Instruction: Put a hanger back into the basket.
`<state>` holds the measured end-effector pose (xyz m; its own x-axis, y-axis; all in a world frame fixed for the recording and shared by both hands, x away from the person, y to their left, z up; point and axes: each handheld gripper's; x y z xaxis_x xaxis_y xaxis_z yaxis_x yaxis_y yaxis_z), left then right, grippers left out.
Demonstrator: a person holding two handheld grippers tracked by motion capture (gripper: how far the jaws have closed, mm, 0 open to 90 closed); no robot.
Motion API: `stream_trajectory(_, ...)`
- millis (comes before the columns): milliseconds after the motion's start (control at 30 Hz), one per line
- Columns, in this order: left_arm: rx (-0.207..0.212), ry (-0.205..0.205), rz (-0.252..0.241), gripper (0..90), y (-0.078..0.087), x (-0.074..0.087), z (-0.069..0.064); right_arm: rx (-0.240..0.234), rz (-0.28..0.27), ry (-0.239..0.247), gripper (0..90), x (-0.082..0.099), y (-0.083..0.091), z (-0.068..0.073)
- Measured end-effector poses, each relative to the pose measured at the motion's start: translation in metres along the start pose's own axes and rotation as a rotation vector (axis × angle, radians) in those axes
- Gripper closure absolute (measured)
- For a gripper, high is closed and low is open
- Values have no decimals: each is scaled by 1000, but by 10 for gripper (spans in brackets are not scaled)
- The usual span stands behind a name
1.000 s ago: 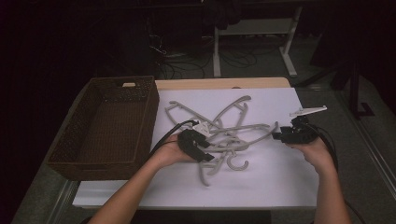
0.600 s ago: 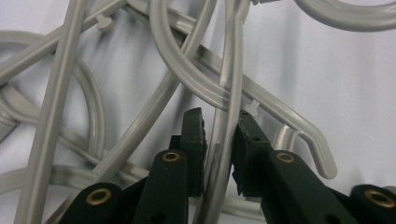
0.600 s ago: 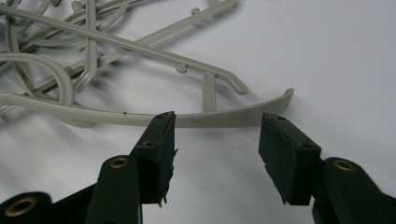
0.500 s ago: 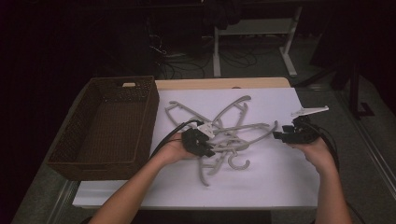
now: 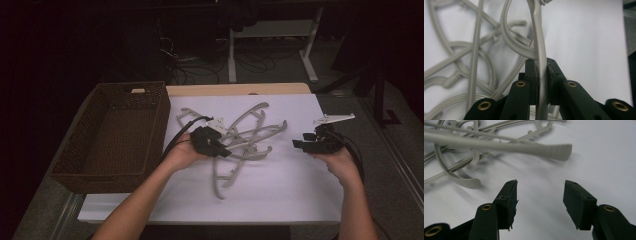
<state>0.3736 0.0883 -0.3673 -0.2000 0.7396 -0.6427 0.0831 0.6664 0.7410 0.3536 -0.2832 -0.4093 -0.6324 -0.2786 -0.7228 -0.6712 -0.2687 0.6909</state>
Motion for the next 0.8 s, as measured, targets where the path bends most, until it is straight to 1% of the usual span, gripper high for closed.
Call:
stream_trajectory(100, -25, 18, -29, 825, 19, -6, -4, -7, -2, 5, 429, -1, -1, 1)
stream_trajectory(233, -54, 43, -71, 825, 50, -10, -9, -10, 0, 7, 414, -1, -1, 3)
stream_trajectory(333, -86, 47, -84, 826, 76, -10, -14, -14, 1, 14, 401, -2, -2, 5)
stream_trajectory(400, -103, 55, -95, 826, 93, -7, -17, -17, 1, 17, 388, -3, -3, 6)
stream_trajectory(500, -135, 67, -108, 827, 120, 2, -20, -16, -1, 21, 367, -3, -3, 7)
stream_trajectory(600, -171, 86, -129, 827, 146, 15, -23, -15, -2, 20, 345, -4, -3, 8)
stream_trajectory(700, -207, 110, -146, 827, 168, 31, -24, -21, -5, 24, 310, -5, -4, 9)
stream_trajectory(800, -235, 141, -160, 827, 185, 51, -24, -27, -4, 24, 268, -5, -5, 11)
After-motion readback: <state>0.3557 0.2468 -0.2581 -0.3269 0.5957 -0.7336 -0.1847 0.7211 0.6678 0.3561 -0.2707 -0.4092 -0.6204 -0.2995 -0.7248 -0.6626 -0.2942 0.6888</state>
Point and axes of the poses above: each handheld gripper's, and its own axes: y roughly backward along the jaws, x roughly out of its underside, z roughly to its left, and after that the axes turned 11 degrees about x, right-handed
